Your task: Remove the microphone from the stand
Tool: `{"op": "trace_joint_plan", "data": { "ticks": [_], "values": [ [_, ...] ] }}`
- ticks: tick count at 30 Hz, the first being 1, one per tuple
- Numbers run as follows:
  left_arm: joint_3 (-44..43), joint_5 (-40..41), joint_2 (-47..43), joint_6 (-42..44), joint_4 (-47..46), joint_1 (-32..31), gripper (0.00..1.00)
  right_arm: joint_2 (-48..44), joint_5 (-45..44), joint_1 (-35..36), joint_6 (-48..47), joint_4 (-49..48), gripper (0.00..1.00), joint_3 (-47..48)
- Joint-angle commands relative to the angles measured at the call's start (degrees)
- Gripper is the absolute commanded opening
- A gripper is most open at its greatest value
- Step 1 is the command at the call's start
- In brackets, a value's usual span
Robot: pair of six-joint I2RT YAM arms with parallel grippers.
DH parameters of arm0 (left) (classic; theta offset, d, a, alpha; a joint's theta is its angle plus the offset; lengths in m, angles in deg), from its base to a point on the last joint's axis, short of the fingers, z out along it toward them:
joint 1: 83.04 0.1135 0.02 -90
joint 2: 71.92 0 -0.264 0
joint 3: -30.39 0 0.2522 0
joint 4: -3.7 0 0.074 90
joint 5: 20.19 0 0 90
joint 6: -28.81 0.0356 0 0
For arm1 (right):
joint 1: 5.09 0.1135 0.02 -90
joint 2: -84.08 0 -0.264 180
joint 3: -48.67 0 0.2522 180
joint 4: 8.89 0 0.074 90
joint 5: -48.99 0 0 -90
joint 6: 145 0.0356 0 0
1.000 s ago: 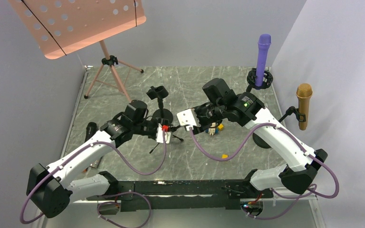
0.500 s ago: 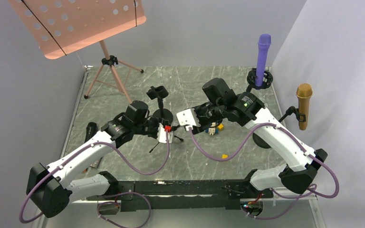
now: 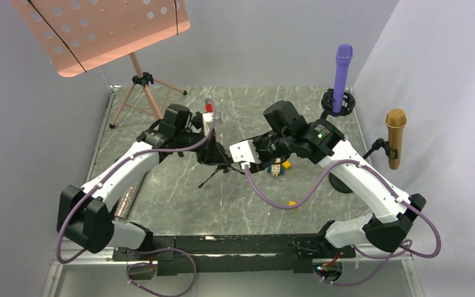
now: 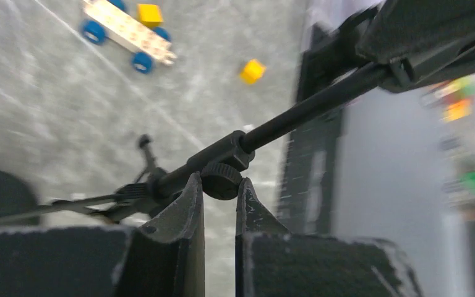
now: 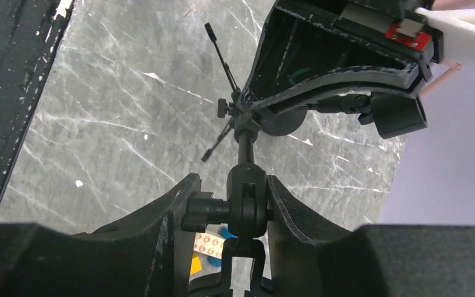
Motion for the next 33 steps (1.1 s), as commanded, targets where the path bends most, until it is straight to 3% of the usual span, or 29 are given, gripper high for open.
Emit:
{"op": "trace_joint_plan", "data": {
  "ticks": [1,3,7,9,11,13,15,18,21,23,29,31,33],
  "values": [
    [5.93,-22.47,0.95,-38.97,-18.61,6.51,0.0,-1.0,1.07,0.28,-0.9,-1.41,0.06,0.9],
    [6.72,-28.18,3.55,-43.68,-20.86,7.51,0.0,-1.03,1.06,0.29,-0.9,-1.53,0.06,0.64],
    [10.98,-36.67,8.1,-63.6,-33.91,7.15,0.0,-0.93,1.0,0.34,-1.61,-1.6,0.06,0.18],
    [11.24,-36.35,7.8,-62.74,-34.88,7.22,0.0,-0.88,0.83,0.37,-1.86,-1.85,0.06,0.04],
    [8.64,-35.47,7.14,-56.56,-28.25,7.26,0.14,-0.67,0.65,0.34,-1.93,-2.03,0.06,0.09],
    [3.81,-34.31,6.87,-45.82,-13.72,8.03,0.29,-0.48,0.61,0.38,-2.11,-2.08,0.06,0.01],
    [-3.8,-28.66,8.04,-28.59,6.95,9.16,0.43,-0.36,0.64,0.37,-2.53,-1.96,0.06,0.04],
    [-12.67,-20.96,10.04,-5.01,27.07,9.35,0.5,-0.1,0.66,0.37,-3.24,-1.66,0.06,0.07],
    [-17.0,-17.85,11.61,7.05,37.35,9.25,0.51,0.2,0.54,0.38,-3.66,-1.73,0.06,0.12],
    [-17.97,-16.07,11.17,11.38,39.67,9.24,0.53,0.44,0.58,0.42,-3.87,-1.82,0.06,0.18],
    [-14.31,-8.54,3.57,20.73,33.44,7.93,0.58,1.29,1.47,0.33,-3.91,-1.95,0.06,0.64],
    [-10.87,-6.3,-1.01,23.67,28.65,6.89,0.6,1.55,1.84,0.4,-3.74,-2.14,0.06,0.75],
    [-4.88,-3.16,-6.79,25.55,17.13,5.58,0.6,1.81,2.1,0.37,-3.73,-2.34,0.06,0.87]
  ]
}}
